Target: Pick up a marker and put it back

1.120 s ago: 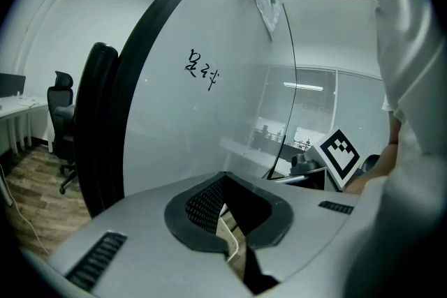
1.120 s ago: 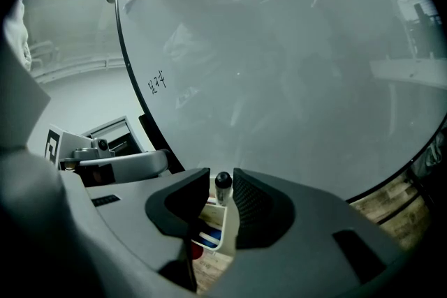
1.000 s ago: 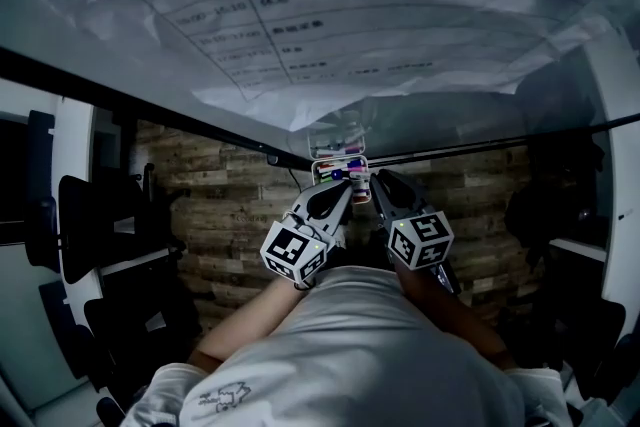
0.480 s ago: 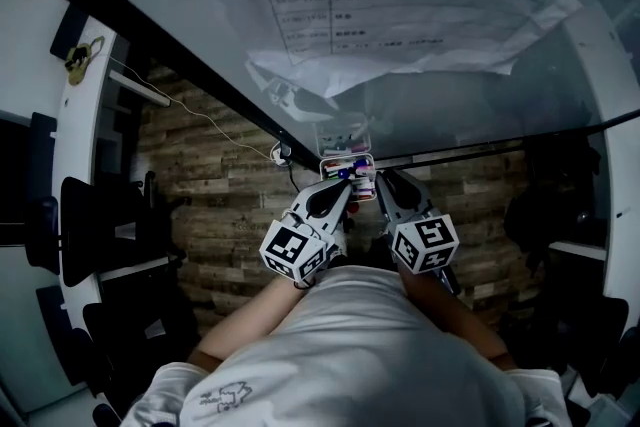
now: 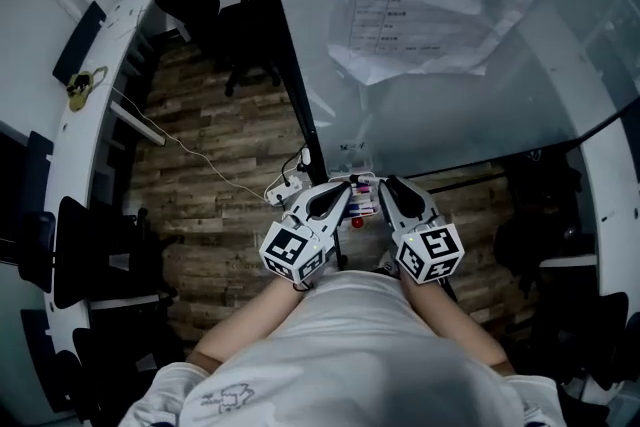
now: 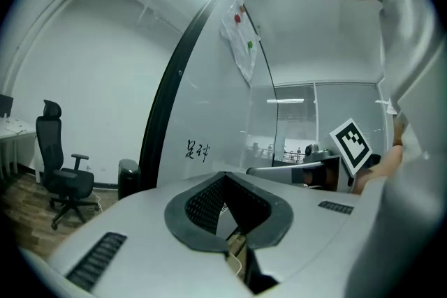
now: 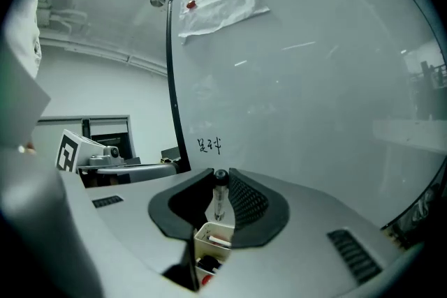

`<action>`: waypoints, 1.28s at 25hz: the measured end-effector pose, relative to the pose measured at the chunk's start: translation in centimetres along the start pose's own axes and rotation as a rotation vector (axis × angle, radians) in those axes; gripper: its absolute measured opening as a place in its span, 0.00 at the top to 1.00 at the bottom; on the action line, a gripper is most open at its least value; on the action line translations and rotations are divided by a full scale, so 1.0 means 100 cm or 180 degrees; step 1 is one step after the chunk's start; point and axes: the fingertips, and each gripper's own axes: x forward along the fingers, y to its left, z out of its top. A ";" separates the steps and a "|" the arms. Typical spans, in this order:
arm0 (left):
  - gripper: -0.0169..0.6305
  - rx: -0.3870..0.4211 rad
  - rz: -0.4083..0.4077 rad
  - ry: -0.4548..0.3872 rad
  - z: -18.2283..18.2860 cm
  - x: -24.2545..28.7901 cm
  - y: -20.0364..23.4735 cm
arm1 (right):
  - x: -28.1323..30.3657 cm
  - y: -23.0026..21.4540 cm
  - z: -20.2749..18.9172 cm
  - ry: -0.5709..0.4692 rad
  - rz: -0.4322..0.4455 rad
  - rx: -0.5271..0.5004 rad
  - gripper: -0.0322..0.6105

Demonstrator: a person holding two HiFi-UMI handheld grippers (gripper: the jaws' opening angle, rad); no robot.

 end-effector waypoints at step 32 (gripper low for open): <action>0.97 0.0044 -0.0549 -0.0318 0.034 -0.067 -0.036 | -0.068 0.076 0.027 -0.0426 -0.0447 -0.0358 0.84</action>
